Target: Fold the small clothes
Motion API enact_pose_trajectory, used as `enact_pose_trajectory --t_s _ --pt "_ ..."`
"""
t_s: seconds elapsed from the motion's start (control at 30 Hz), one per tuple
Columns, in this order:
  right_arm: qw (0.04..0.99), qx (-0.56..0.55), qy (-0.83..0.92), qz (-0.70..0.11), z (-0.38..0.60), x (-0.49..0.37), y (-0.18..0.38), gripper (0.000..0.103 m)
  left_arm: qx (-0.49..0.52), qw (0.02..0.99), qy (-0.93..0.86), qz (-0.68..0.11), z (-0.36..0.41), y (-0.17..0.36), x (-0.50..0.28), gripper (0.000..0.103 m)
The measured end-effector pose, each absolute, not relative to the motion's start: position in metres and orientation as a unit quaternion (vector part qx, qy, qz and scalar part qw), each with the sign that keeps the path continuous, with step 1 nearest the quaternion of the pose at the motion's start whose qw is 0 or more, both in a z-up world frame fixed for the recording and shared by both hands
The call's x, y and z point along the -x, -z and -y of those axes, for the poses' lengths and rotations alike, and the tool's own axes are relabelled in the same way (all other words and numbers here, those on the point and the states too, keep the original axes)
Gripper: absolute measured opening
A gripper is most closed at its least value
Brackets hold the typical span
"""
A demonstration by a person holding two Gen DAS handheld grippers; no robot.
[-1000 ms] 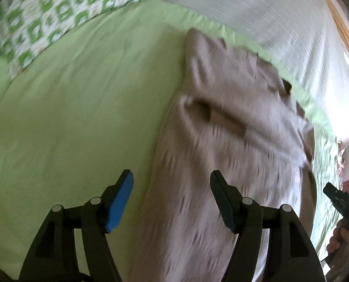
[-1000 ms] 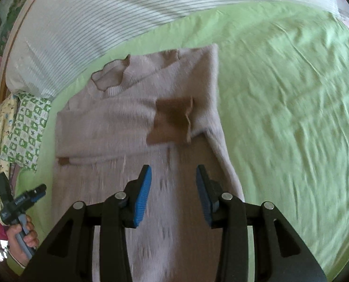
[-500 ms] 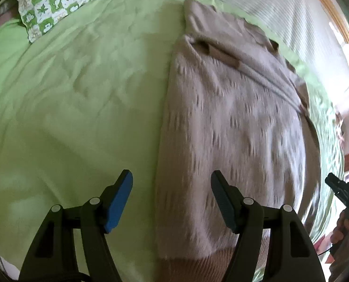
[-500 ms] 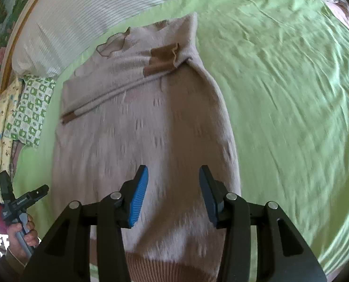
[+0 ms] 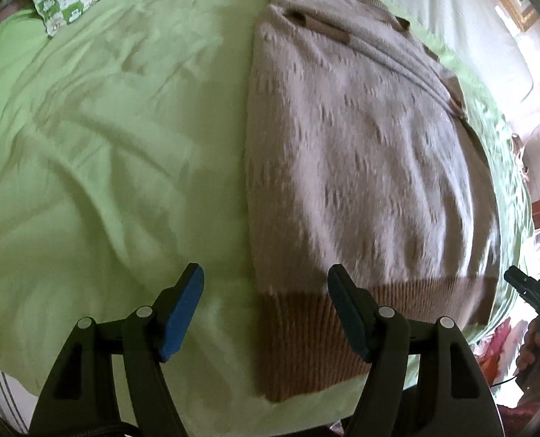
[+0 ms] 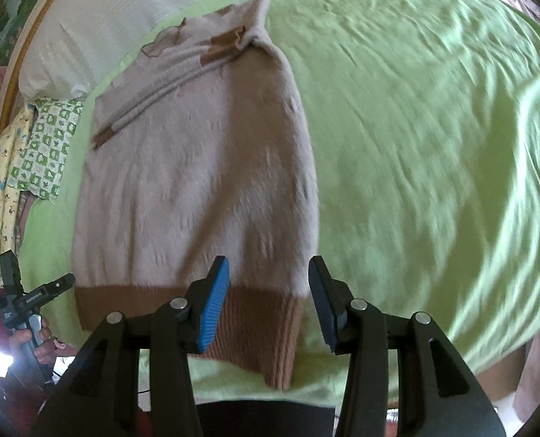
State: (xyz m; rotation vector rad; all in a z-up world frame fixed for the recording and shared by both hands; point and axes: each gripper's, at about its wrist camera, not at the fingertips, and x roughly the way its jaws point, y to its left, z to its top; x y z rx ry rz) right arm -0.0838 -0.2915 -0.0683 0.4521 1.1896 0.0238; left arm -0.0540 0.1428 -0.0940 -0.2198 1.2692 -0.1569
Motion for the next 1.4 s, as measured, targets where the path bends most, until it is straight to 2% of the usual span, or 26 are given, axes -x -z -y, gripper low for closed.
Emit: enact_pose_trajectory --t_s 0.53,0.83,0.87,0.9,0.93,0.97,1.0,1.07,1.17,1.4 --pt "0.782 -0.220 -0.029 -0.583 0.278 0.111 0.097 0.047 0.077 0.777 0.093 -0.618 -0.130 0.111 0.093 0.079" --pt "0.776 -0.221 -0.043 -0.589 0.276 0.103 0.104 0.047 0.084 0.785 0.080 -0.609 -0.124 0.115 0.089 0.077" --pt "0.775 -0.219 -0.048 -0.591 0.273 0.101 0.105 0.047 0.081 0.787 0.079 -0.607 -0.122 0.115 0.089 0.074" --pt "0.774 -0.219 -0.052 -0.592 0.270 0.101 0.105 0.042 0.077 0.789 0.080 -0.605 -0.120 0.114 0.089 0.070" --pt "0.772 -0.217 -0.054 -0.596 0.268 0.100 0.107 0.026 0.072 0.790 0.081 -0.603 -0.119 0.114 0.089 0.060" --pt "0.768 -0.213 -0.053 -0.601 0.267 0.099 0.109 0.016 0.063 0.793 0.083 -0.601 -0.118 0.112 0.088 0.048" --pt "0.765 -0.214 -0.053 -0.605 0.267 0.099 0.111 0.009 0.060 0.794 0.088 -0.599 -0.118 0.111 0.088 0.040" --pt "0.763 -0.233 -0.058 -0.600 0.271 0.100 0.111 0.009 0.073 0.792 0.106 -0.597 -0.121 0.107 0.087 0.011" --pt "0.765 -0.262 -0.075 -0.583 0.281 0.102 0.105 0.008 0.111 0.790 0.124 -0.590 -0.130 0.099 0.083 0.008" --pt "0.789 -0.330 -0.119 -0.505 0.298 0.085 0.066 0.008 0.155 0.818 0.158 -0.531 -0.126 0.054 0.062 0.007"
